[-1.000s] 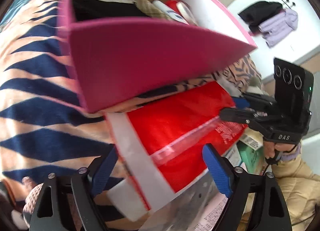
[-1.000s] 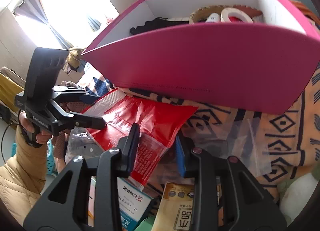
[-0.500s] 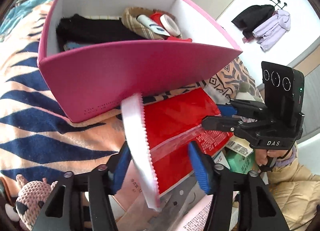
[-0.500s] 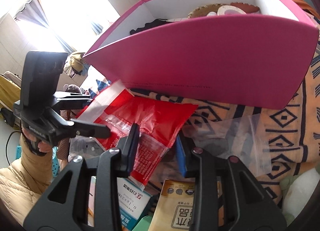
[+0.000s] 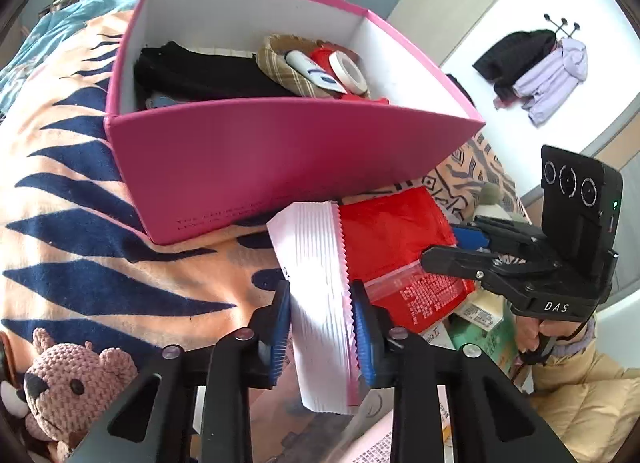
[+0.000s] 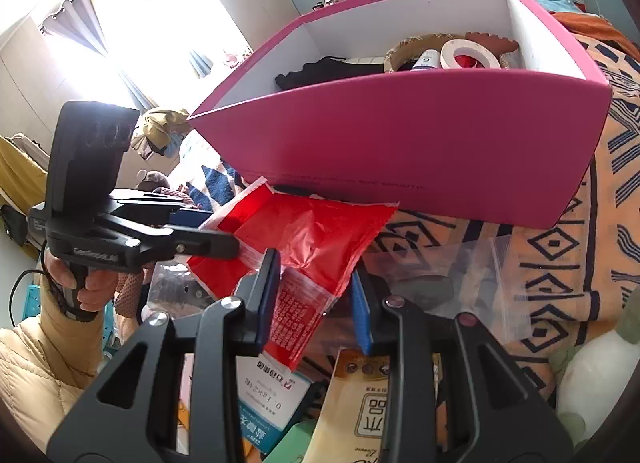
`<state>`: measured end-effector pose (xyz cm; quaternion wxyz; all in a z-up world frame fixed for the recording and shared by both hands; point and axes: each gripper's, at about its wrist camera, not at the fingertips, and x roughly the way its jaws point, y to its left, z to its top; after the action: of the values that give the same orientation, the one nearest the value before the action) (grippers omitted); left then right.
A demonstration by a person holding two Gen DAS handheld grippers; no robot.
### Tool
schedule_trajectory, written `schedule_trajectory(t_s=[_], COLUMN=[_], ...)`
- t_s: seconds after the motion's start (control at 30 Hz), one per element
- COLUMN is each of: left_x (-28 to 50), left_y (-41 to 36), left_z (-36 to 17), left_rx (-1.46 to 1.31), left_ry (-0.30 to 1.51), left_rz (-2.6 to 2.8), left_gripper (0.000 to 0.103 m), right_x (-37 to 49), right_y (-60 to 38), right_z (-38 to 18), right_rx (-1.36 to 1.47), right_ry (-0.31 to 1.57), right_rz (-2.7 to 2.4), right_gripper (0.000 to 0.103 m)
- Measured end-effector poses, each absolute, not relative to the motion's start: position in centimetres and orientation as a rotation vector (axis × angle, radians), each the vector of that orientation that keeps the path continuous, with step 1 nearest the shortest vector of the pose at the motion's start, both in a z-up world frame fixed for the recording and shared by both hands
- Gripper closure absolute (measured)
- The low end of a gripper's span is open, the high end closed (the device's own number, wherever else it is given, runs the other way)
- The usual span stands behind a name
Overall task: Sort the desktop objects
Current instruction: 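Lift the red packet with the left tool toward the pink box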
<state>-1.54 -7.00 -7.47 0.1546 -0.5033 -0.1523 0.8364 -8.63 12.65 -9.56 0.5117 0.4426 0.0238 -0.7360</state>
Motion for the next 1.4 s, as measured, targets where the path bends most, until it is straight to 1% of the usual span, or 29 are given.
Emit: schedule_trajectory(t_s=[0.3, 0.9, 1.4], left_x=[-0.7, 0.4, 0.2], left_y=[-6.7, -7.1, -7.7], left_z=[-5.9, -0.7, 1.1], left_rx=[-1.394, -1.250, -1.191], left_ry=[-0.403, -0.377, -0.356], left_rz=[2.452, 2.578, 2.629], left_gripper=[0.078, 0.078, 0.078], right_x=[-8.8, -8.6, -8.7], right_y=[12.2, 12.4, 11.4], right_z=[-8.3, -3.6, -1.6], right_rx=[1.015, 0.862, 0.801], right_ry=[0.056, 0.083, 0.113], right_rz=[-1.774, -1.791, -1.806], right_gripper=[0.069, 0.069, 0.069])
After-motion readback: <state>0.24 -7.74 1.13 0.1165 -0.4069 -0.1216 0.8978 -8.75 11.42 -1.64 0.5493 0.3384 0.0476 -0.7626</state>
